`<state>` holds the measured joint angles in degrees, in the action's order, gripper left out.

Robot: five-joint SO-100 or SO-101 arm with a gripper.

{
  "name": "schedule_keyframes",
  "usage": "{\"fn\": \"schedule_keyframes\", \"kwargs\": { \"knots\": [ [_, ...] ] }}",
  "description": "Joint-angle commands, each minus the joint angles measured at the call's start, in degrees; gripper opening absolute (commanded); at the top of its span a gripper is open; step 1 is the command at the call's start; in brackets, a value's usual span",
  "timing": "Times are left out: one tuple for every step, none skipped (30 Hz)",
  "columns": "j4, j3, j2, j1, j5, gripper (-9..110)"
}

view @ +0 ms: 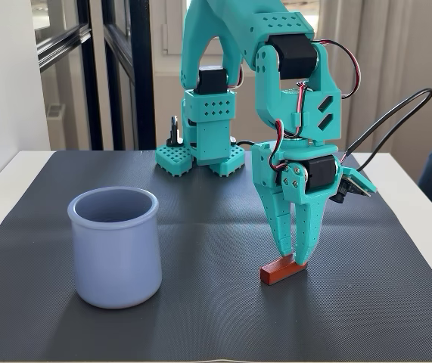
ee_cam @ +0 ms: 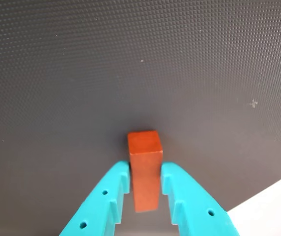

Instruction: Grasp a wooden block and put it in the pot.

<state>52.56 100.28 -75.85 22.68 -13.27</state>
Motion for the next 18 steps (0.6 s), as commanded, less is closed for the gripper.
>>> {"fn": "schedule_keyframes", "kwargs": {
  "knots": [
    [0.35,-2.02,-0.97,-0.44,0.18,6],
    [0.35,-2.11,-1.05,-0.44,0.26,6],
    [0.35,-2.11,-1.05,-0.44,0.26,6],
    [0.26,-2.20,-1.05,-0.62,0.26,6],
    [0.35,-2.20,-1.05,-0.79,0.35,6],
    [0.44,-2.11,-1.41,-0.88,0.35,6],
    [0.44,-1.67,-2.02,-0.88,0.35,6],
    [0.53,-1.49,-2.72,-0.88,0.26,6],
    [0.53,-1.49,-3.43,-0.88,0.18,6],
    [0.53,-1.49,-4.04,-0.88,0.26,6],
    [0.53,-1.67,-4.66,-0.88,0.26,6],
    [0.53,-1.67,-5.36,-0.88,0.26,6],
    [0.53,-1.67,-6.06,-0.97,0.26,6],
    [0.53,-1.58,-6.86,-1.05,0.26,6],
    [0.53,-1.49,-7.65,-1.23,0.26,6],
    [0.53,-1.49,-8.44,-1.41,0.26,6],
    [0.88,-1.49,-9.23,-1.49,0.26,6],
    [1.58,-1.58,-10.02,-1.67,0.35,6]
  ]
}}
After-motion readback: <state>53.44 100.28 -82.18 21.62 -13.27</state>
